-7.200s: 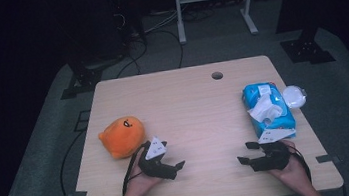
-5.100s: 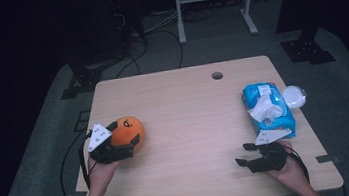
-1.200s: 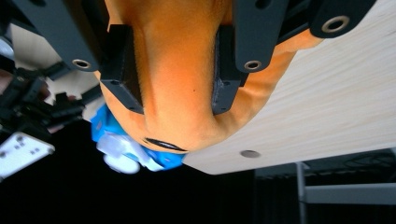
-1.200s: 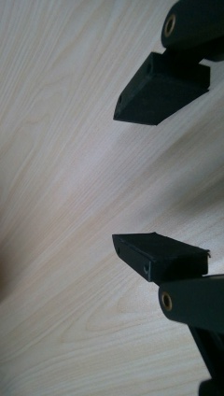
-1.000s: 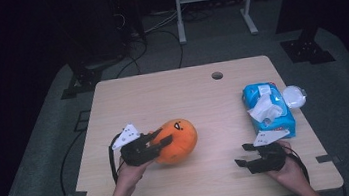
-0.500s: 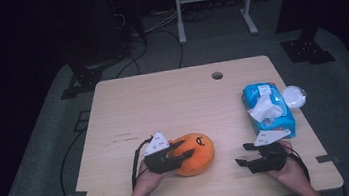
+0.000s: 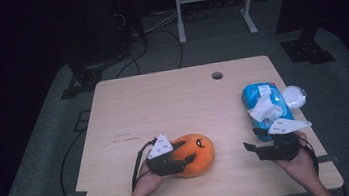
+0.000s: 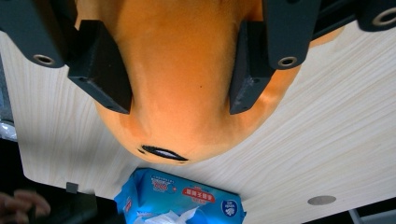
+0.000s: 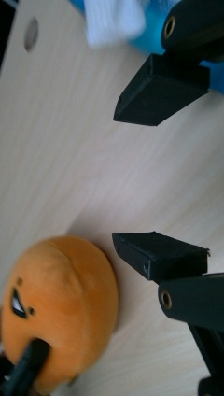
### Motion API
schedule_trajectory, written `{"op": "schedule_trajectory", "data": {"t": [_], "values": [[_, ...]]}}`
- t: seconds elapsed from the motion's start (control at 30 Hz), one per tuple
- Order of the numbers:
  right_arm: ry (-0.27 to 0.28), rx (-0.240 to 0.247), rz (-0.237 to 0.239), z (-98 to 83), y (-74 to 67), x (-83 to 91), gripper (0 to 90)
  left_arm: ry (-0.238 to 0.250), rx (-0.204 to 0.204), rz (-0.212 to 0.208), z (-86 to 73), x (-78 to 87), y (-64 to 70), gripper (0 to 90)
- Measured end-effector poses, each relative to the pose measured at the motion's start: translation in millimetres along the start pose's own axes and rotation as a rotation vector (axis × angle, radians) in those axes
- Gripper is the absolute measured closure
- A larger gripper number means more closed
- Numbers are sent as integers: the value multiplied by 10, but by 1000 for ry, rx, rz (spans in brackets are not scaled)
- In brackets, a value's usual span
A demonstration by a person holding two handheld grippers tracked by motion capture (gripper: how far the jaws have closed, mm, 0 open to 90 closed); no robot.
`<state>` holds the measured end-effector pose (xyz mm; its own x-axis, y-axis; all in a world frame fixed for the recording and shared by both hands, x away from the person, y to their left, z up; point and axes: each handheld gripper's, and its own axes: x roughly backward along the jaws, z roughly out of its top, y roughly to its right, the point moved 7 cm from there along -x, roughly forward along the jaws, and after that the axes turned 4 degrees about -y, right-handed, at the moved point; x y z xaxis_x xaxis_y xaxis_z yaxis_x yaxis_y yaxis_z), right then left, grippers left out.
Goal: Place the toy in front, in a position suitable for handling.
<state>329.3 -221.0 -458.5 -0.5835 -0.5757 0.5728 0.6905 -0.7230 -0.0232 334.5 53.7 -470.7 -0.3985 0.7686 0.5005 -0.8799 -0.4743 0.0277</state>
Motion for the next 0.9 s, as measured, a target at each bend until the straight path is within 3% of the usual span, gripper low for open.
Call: {"op": "schedule_trajectory", "data": {"t": [0.03, 0.13, 0.2, 0.4, 0.43, 0.67, 0.9], "values": [[0, 0, 0, 0, 0, 0, 339, -2, -2, 0, 0, -3, 5, 404], [20, -8, -50, 129, 189, 109, 339, -5, -15, -1, 2, -12, 18, 384], [21, -11, -61, 151, 229, 124, 340, -7, -18, -2, 3, -17, 22, 380], [28, -10, -132, 345, 519, 211, 340, -8, -18, -4, -1, -22, 35, 368], [19, -18, -149, 383, 616, 201, 340, -8, -18, -5, 0, -23, 38, 367], [-28, -62, -176, 368, 902, 61, 348, -11, -30, -9, -5, -29, 50, 348], [-68, -95, -182, 286, 1030, -85, 365, -8, -30, -14, -12, -31, 56, 340]]}}
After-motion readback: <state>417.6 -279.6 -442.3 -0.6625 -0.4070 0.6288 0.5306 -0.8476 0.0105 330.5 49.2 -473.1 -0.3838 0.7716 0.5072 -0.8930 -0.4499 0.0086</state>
